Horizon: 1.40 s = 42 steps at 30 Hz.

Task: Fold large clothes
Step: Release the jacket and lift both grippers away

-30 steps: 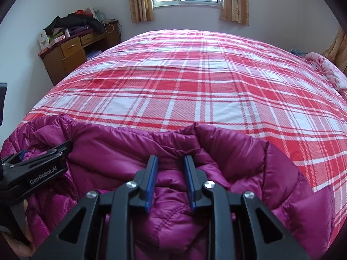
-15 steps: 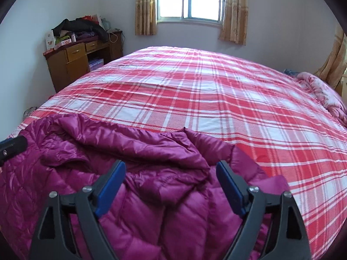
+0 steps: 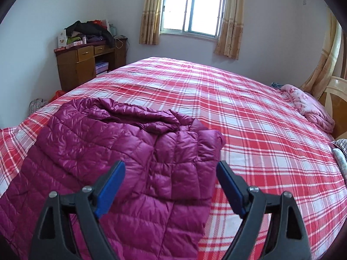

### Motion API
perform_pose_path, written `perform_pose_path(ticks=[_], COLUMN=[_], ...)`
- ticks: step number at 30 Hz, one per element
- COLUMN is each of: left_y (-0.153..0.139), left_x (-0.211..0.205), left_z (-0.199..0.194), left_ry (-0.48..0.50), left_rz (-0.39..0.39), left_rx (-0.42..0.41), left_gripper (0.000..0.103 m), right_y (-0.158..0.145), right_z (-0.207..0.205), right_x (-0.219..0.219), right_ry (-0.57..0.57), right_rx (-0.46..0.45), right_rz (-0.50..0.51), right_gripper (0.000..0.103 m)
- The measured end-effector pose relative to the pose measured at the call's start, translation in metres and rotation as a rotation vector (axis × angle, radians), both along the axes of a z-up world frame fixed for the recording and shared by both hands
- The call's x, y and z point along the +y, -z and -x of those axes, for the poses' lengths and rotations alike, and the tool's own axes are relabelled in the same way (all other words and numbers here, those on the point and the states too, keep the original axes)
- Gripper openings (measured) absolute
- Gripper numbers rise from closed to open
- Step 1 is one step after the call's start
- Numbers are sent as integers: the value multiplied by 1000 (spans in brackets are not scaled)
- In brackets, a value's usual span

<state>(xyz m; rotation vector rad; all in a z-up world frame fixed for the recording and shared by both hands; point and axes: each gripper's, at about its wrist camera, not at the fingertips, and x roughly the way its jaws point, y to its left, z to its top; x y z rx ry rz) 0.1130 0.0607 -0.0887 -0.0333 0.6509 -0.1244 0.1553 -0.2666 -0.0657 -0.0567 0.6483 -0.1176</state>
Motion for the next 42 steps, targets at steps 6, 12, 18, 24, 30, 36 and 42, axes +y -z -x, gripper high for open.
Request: perform_pose_path(ticks=[6,12,18,24,30,36,42], left_y=[5,11,30,58,73,78,78], left_x=[-3,2,19,29,42,56,47], left_z=[37,63,100,122,122,116,118], left_ry=[105,199,238,232,213,203,197], left_rz=[-55,-73,-88,-46,0,73,10], left_rx=[2,44,71,114,168,195,194], left_gripper=[77,77,77,77,77,77,76], right_y=[0,9,35,67,97,118,118], right_z=[38,93,162,196,201,198,200], right_x=[4,-8,-33,-38,-20,0,3], right_ry=[-22,-45,-45,-45,-107,-133,-134], right_rx=[2,7,61,146,217,279,284], right_rz=[-2,-51,-117,-158,-227,-196,-192], right_gripper=[88,88,88,88,80,75,75])
